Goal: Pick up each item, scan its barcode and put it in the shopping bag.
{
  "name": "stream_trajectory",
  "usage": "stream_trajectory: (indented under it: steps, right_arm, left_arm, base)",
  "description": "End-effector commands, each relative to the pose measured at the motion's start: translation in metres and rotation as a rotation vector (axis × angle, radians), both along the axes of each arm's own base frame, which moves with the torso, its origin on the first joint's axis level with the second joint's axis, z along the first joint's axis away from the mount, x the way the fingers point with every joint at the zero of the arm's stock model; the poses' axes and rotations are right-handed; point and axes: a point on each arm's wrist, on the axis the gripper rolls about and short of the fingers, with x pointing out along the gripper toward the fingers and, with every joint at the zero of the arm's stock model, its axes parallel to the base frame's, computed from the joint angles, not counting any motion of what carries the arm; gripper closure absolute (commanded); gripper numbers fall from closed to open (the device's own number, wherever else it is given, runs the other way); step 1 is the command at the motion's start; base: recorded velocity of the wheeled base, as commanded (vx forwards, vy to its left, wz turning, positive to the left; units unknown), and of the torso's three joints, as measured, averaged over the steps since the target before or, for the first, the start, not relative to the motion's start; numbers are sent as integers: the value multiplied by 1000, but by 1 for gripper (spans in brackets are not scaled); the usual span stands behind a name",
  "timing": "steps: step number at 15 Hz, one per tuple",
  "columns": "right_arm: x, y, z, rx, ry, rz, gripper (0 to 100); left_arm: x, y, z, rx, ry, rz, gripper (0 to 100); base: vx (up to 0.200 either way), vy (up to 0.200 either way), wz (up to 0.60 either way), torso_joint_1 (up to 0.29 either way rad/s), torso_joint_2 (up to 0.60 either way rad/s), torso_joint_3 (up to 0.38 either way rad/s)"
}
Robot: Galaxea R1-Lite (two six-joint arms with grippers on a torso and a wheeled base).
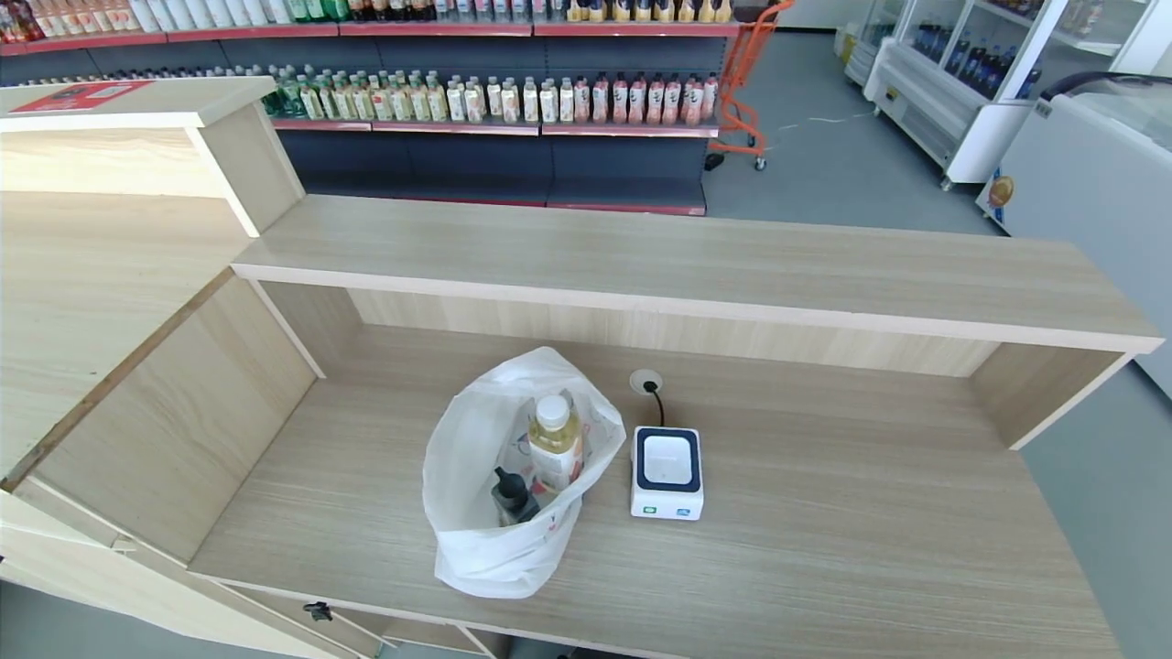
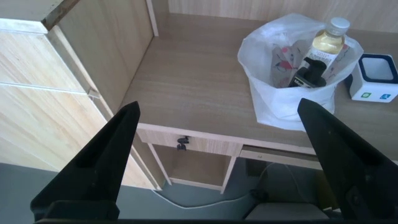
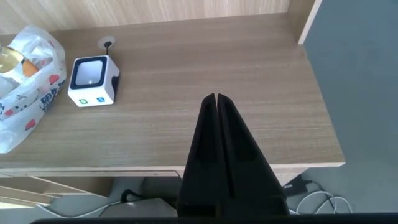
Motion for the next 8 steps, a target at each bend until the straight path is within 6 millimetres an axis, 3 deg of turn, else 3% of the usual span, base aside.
stream_trajectory:
  steps: [1, 8]
  right_arm:
    - [0, 0, 0, 1, 4, 0, 100]
    - [0, 0, 0, -2, 4, 0, 100]
  left_arm:
    - [0, 0, 0, 0, 0, 1, 0]
    - [0, 0, 0, 0, 0, 1, 0]
  base:
    - [0, 0, 0, 0, 0, 0]
    - [0, 0, 0, 0, 0, 0]
